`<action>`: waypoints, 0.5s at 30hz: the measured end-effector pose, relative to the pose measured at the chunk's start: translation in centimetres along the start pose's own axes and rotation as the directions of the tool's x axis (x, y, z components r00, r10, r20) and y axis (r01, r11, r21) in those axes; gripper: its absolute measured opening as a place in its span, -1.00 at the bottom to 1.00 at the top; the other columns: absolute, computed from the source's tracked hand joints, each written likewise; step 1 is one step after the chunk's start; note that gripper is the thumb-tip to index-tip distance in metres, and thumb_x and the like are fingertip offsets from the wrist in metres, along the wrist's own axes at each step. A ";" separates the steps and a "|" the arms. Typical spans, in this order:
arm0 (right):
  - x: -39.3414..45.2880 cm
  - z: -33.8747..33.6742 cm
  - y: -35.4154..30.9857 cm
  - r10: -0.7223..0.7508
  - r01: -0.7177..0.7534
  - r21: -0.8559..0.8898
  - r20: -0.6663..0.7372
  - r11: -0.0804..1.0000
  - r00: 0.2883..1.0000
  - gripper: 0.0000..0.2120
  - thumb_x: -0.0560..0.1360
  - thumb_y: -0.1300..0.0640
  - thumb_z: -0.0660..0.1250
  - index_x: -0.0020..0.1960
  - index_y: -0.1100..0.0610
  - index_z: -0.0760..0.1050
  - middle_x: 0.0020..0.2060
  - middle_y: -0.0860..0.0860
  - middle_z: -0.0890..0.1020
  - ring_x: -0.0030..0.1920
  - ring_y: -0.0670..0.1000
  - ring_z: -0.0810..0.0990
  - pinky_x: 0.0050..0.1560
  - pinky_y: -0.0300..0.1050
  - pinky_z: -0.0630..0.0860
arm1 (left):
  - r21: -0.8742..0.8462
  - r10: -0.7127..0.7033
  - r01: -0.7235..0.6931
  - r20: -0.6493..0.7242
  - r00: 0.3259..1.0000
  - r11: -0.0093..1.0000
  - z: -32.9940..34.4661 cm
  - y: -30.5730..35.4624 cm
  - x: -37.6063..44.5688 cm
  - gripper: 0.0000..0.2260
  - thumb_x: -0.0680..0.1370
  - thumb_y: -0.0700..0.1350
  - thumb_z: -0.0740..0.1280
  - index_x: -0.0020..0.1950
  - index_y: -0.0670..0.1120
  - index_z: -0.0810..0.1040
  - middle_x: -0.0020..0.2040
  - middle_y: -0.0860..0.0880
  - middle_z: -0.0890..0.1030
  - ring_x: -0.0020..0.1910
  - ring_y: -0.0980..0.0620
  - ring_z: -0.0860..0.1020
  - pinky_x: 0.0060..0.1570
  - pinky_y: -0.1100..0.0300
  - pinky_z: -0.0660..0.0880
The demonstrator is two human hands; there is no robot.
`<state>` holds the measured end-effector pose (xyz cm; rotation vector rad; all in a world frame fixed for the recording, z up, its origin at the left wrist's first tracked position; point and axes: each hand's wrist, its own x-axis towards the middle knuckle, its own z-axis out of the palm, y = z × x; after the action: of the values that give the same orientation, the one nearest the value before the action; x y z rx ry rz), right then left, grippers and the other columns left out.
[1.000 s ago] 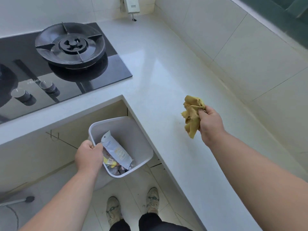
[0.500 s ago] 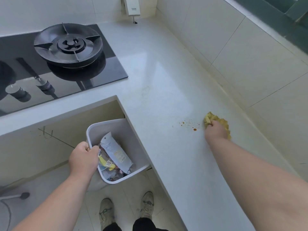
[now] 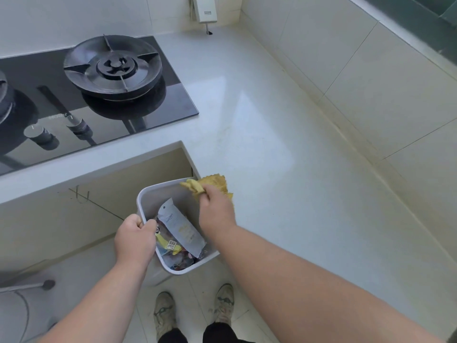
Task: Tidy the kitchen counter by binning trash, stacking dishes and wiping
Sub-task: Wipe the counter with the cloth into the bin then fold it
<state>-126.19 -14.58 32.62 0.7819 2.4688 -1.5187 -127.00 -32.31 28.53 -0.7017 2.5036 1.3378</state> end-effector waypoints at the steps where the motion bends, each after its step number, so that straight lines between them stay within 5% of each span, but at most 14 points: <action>1: 0.3 -0.6 -0.4 0.022 -0.018 0.111 -0.042 0.994 0.999 -0.74 0.73 0.09 0.18 0.22 -0.06 0.64 0.00 0.01 0.71 0.08 0.09 0.63 0.16 0.01 0.55 | -0.006 -0.006 0.006 0.002 1.000 1.000 -0.1 -0.1 0.0 -0.74 0.52 -0.22 0.34 -0.25 -0.07 0.29 -0.33 -0.13 0.34 -0.32 -0.07 0.29 -0.28 0.05 0.25; 4: 1.2 -4.4 -1.5 0.096 -0.012 0.377 -0.206 0.926 0.974 -0.76 0.71 0.21 0.22 0.07 -0.03 0.63 -0.19 -0.17 0.69 -0.17 -0.10 0.63 -0.09 -0.22 0.57 | -0.020 -0.021 0.021 0.013 1.000 1.000 -0.3 -0.1 0.1 -0.73 0.52 -0.22 0.34 -0.25 -0.06 0.27 -0.33 -0.12 0.34 -0.33 -0.07 0.28 -0.29 0.05 0.24; 6: 2.2 -7.7 -1.6 0.085 0.054 0.388 -0.333 0.920 0.939 -0.74 0.71 0.23 0.20 0.11 -0.04 0.61 -0.14 -0.21 0.70 -0.13 -0.16 0.68 -0.03 -0.27 0.62 | -0.020 -0.021 0.022 0.019 1.000 1.000 -0.5 -0.2 0.3 -0.72 0.52 -0.21 0.33 -0.25 -0.06 0.25 -0.34 -0.11 0.33 -0.33 -0.08 0.27 -0.29 0.04 0.24; 10: 4.9 -11.8 0.1 0.018 0.056 0.178 -0.386 0.982 0.922 -0.75 0.72 0.11 0.20 0.22 -0.13 0.61 0.02 -0.18 0.71 0.00 -0.22 0.67 0.15 -0.15 0.56 | -0.043 -0.034 0.036 0.036 0.999 0.998 -0.5 -0.1 0.7 -0.71 0.53 -0.23 0.34 -0.25 -0.07 0.25 -0.32 -0.12 0.32 -0.32 -0.08 0.26 -0.29 0.04 0.22; 13: 6.2 -11.5 2.2 0.032 -0.079 -0.176 -0.257 0.981 0.966 -0.69 0.72 0.13 0.17 0.37 0.02 0.60 0.30 0.09 0.68 0.24 0.10 0.66 0.30 -0.04 0.48 | -0.046 -0.028 0.030 0.048 0.998 0.998 -0.4 0.2 0.7 -0.72 0.54 -0.23 0.33 -0.23 -0.07 0.25 -0.32 -0.12 0.32 -0.33 -0.07 0.27 -0.30 0.06 0.21; 15: 5.6 -9.2 3.1 0.050 -0.115 -0.432 -0.160 0.895 0.986 -0.65 0.73 0.19 0.14 0.44 0.09 0.55 0.56 0.17 0.47 0.56 0.29 0.37 0.56 0.13 0.23 | -0.043 -0.017 0.019 0.057 0.998 0.999 -0.3 0.3 0.8 -0.73 0.55 -0.23 0.33 -0.22 -0.07 0.27 -0.32 -0.11 0.33 -0.34 -0.06 0.28 -0.32 0.07 0.22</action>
<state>-128.09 -3.51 32.50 0.9163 2.6911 -0.8424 -127.82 -32.62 28.63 -0.6843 2.4255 1.3900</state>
